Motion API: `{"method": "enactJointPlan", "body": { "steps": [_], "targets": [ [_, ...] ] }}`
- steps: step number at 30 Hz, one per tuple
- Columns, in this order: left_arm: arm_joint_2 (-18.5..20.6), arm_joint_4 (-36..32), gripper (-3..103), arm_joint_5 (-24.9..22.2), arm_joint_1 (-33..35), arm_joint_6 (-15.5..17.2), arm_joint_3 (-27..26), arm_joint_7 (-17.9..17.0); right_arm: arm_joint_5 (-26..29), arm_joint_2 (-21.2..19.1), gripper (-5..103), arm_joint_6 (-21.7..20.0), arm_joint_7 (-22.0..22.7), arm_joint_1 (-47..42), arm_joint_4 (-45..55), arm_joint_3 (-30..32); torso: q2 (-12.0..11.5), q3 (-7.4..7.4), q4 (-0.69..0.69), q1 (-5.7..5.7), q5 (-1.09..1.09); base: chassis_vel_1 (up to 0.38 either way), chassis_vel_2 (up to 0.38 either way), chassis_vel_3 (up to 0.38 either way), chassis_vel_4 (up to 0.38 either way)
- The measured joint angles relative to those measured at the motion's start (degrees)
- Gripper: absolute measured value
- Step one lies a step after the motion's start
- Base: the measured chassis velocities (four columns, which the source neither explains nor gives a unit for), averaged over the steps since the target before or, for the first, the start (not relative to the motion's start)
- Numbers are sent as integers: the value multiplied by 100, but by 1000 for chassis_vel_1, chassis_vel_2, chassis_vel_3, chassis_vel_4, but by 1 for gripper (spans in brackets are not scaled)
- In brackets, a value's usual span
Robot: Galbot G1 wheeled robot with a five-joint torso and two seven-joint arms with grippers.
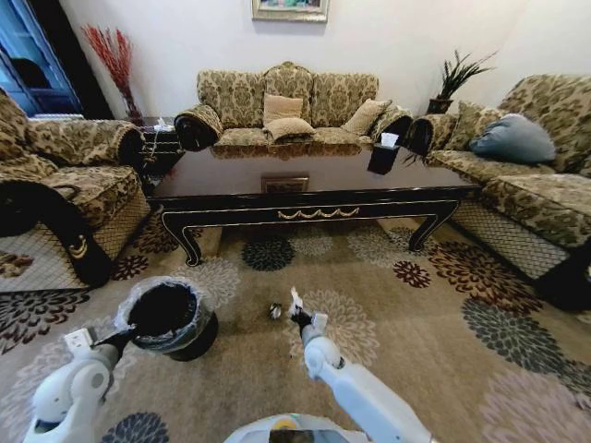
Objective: Move to the front of the table and pick up the trash from the floor, then place it into the trash bin.
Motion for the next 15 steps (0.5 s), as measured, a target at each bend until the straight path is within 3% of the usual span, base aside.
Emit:
{"method": "enactJointPlan", "body": {
  "steps": [1, 5, 6, 10, 12, 15],
  "targets": [
    [0, 0, 2, 0, 0, 0, 0, 0, 0, 0, 0, 0, 0, 0, 0, 0, 0, 0, 0, 0, 0, 0, 0, 0, 0],
    [-204, -95, 2, 75, -11, 19, 274, -46, 119, -48, 0, 831, -994, 138, 248, -88, 0, 0, 0, 0, 0, 0, 0, 0, 0],
    [-204, -95, 2, 75, -11, 19, 274, -46, 119, -48, 0, 831, -994, 138, 248, -88, 0, 0, 0, 0, 0, 0, 0, 0, 0],
    [-417, -129, 2, 247, -49, 20, 556, -86, 234, -182, 0, 1251, -1795, 221, 404, -244, 0, 0, 0, 0, 1, 0, 0, 0, 0],
    [-468, -129, 2, 279, -58, 19, 602, -92, 246, -226, 0, 1299, -1933, 233, 432, -283, 0, 0, 0, 0, 1, 0, 0, 0, 0],
    [-645, -121, 2, 374, -96, 6, 742, -105, 256, -482, 0, 1450, -2482, 270, 584, -457, 0, 0, 0, 0, 0, 0, 0, 0, 0]
  ]
}}
